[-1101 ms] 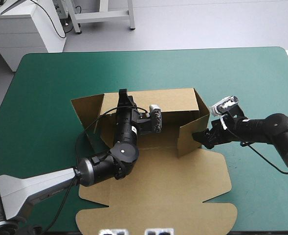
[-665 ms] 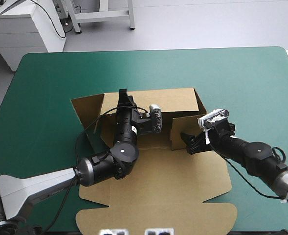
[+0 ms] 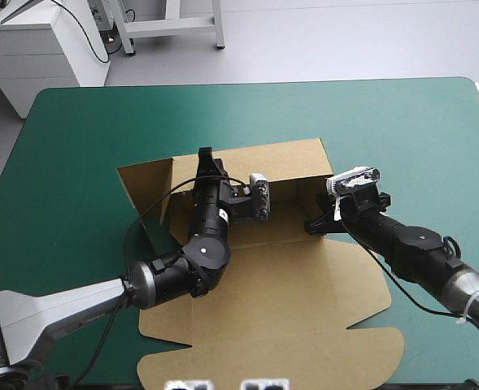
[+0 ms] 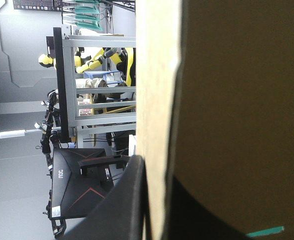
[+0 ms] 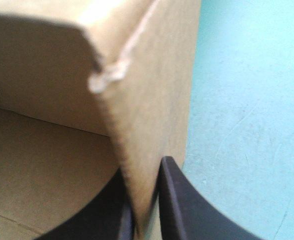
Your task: Fold the box
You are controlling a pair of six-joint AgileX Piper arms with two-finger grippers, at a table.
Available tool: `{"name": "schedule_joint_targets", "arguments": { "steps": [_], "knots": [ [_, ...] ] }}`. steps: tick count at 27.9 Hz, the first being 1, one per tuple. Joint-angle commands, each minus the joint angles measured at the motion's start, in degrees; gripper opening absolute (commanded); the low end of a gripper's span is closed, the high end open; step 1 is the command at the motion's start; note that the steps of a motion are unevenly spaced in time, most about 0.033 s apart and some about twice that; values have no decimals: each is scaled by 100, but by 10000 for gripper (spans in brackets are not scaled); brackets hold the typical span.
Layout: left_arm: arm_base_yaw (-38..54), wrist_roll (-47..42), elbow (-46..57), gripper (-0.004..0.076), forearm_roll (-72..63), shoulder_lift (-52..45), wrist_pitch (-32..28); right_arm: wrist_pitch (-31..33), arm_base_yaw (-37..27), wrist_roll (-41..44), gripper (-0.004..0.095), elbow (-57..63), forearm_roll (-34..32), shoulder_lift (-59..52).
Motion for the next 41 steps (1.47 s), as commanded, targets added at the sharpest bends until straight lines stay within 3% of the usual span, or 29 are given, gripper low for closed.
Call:
{"name": "schedule_joint_targets", "arguments": {
  "steps": [1,5,8,12,14,16,18,22,29,32,41],
  "knots": [
    [-32,-122,-119,-8,219,-232,-39,303,-4,-136,-18,-231,80,-139],
    [-32,-122,-119,-7,349,-232,-142,317,-4,-136,-20,-231,80,-139],
    [-11,-122,-119,63,349,-232,-293,363,-4,-136,-20,-231,80,-139],
    [-11,-122,-119,307,374,-232,-293,417,-4,-136,-20,-231,80,-139],
    [-11,-265,-119,491,451,-232,-315,440,-4,-136,-20,-231,80,-139],
    [-11,-485,-119,628,694,-229,-315,447,-4,-136,-20,-231,80,-139],
    [-11,-647,-119,701,823,-229,-315,454,-4,-136,-20,-231,80,-139],
    [-85,-710,-119,707,761,-229,-110,454,-4,-136,-18,-231,80,-139],
    [-1136,-710,-119,707,752,-229,1622,454,-4,-136,-20,-218,80,-139],
    [-1650,-710,-119,707,662,-229,2073,454,-4,-136,-20,-218,80,-139],
    [-2474,-710,-119,707,-658,-229,2250,433,-4,-136,-20,-218,80,-139]
  ]
}}
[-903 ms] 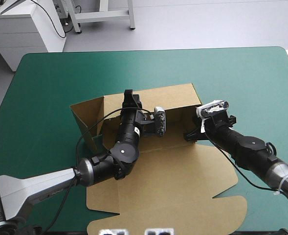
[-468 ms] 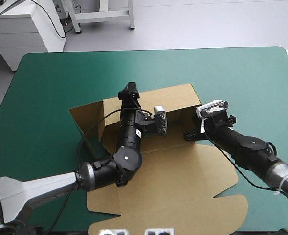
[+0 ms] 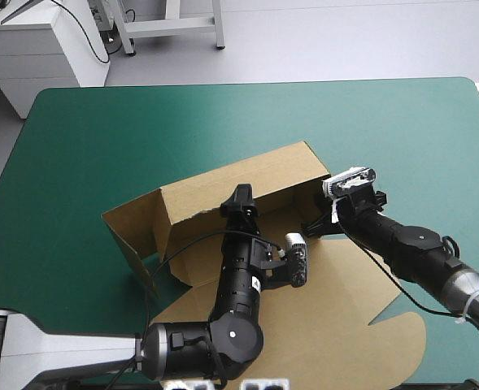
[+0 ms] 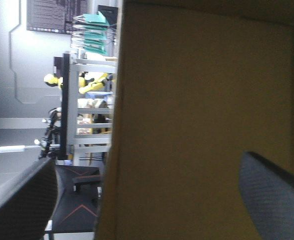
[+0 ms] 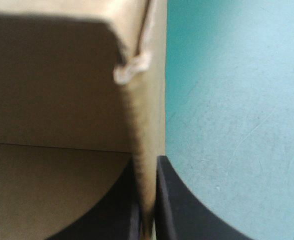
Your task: Fold the box
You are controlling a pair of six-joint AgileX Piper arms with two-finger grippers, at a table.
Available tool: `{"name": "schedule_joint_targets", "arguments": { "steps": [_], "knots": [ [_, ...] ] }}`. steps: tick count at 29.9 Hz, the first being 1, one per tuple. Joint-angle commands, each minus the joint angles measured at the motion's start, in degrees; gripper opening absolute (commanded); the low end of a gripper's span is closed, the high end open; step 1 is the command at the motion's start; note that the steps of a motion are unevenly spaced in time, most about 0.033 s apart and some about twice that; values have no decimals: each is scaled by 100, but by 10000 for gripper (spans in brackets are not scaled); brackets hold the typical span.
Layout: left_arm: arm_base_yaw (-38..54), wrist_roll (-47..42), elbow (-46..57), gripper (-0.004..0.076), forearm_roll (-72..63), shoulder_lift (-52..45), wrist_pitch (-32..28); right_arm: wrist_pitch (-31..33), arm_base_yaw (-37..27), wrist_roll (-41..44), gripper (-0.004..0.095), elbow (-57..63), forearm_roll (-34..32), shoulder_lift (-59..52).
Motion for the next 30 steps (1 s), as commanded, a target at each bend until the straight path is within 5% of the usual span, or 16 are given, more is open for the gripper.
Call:
{"name": "schedule_joint_targets", "arguments": {
  "steps": [1,4,6,11,19,30],
  "knots": [
    [-207,-90,-119,707,-146,-218,589,212,-9,11,-20,-207,92,-145],
    [-243,-90,-119,664,-293,-218,635,59,-9,11,-20,-207,92,-145],
    [-243,-90,-119,563,-337,-218,646,-60,-9,11,-20,-207,92,-145],
    [-76,29,-119,-2,-430,-445,420,-158,-9,24,-20,-207,92,-145],
    [717,1337,-178,14,-2516,-1552,-1254,-194,-9,24,-20,-207,92,-145],
    [2752,3454,-178,14,-5315,-2990,-1977,-237,-9,24,-20,-207,92,-145]
  ]
}}
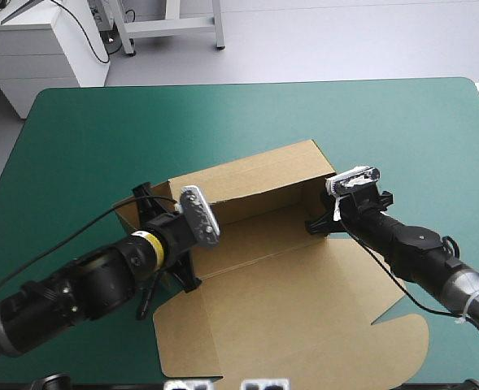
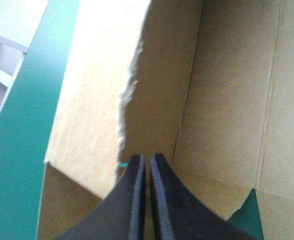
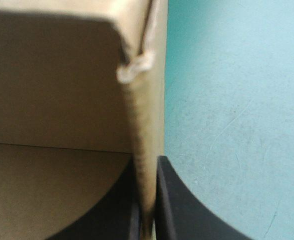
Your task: Fold the box
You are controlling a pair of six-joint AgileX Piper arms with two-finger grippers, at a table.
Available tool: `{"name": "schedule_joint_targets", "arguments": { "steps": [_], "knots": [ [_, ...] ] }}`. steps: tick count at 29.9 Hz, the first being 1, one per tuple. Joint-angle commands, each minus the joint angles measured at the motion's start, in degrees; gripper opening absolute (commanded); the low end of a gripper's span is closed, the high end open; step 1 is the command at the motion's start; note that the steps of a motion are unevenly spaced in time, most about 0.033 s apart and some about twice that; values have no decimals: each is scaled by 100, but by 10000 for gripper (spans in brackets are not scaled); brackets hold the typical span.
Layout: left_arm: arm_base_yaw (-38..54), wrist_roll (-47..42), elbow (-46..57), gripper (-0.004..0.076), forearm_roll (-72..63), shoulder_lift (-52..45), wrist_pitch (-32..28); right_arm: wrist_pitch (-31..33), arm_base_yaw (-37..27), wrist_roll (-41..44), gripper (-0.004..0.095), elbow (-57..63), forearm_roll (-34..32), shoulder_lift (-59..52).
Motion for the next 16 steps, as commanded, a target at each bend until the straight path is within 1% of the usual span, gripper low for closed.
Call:
{"name": "schedule_joint_targets", "arguments": {
  "steps": [1,6,7,10,13,16],
  "knots": [
    [664,655,-178,14,-712,-458,-402,134,-9,24,-20,-207,74,-145],
    [2271,2129,-178,14,-2256,-658,-572,121,-9,24,-20,-207,74,-145],
    [2759,2658,-178,14,-2855,-658,-613,117,-9,24,-20,-207,74,-145],
    [3917,3867,-178,14,-4441,-658,-679,75,-9,34,-20,-207,74,-145],
    [4989,4718,-178,14,-5888,-658,-750,-1,-9,34,-20,-207,74,-145],
    [6060,5274,-178,14,-6814,-616,-648,-93,-9,59,-20,-207,87,-145]
  ]
}}
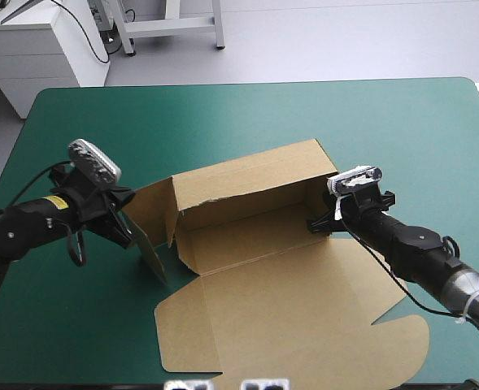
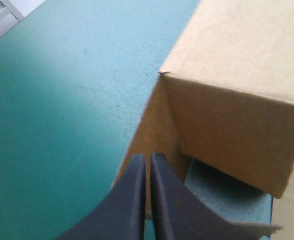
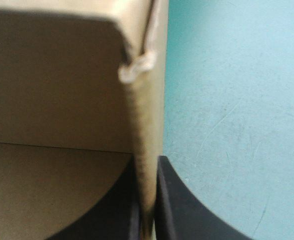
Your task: Fold the box
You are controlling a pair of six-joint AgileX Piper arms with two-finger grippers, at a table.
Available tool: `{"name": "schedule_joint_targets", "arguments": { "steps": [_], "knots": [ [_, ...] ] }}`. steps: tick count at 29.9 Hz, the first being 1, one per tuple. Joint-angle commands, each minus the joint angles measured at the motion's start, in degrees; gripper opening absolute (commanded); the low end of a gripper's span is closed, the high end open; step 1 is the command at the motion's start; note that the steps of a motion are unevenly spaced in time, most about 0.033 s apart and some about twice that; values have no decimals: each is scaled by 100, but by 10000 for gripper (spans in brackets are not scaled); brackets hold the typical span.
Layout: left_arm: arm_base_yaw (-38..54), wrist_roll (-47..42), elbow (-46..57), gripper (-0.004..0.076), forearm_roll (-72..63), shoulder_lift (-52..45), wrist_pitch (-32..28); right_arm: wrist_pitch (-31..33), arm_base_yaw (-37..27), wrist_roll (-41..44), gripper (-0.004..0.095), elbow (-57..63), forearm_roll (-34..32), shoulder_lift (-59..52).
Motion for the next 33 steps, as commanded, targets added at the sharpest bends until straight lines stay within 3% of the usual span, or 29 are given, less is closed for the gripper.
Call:
{"name": "schedule_joint_targets", "arguments": {
  "steps": [1,6,12,23,27,33],
  "knots": [
    [1134,692,-178,14,-1331,-42,-206,83,-9,45,-20,-195,82,-145],
    [2797,1041,-156,14,-2914,434,291,63,-9,150,-20,-195,82,-121],
    [3894,1090,-156,14,-4542,1512,1142,0,-9,165,-20,-195,195,168],
    [3941,1540,-116,11,-5215,2073,1517,-75,-179,608,-20,-244,315,534],
    [3941,1554,-116,11,-5215,2073,1508,719,-539,594,-20,-312,-235,604],
    [3930,1562,-116,11,-5215,2073,1485,1512,-1210,1590,-20,-374,-1239,693]
  ]
}}
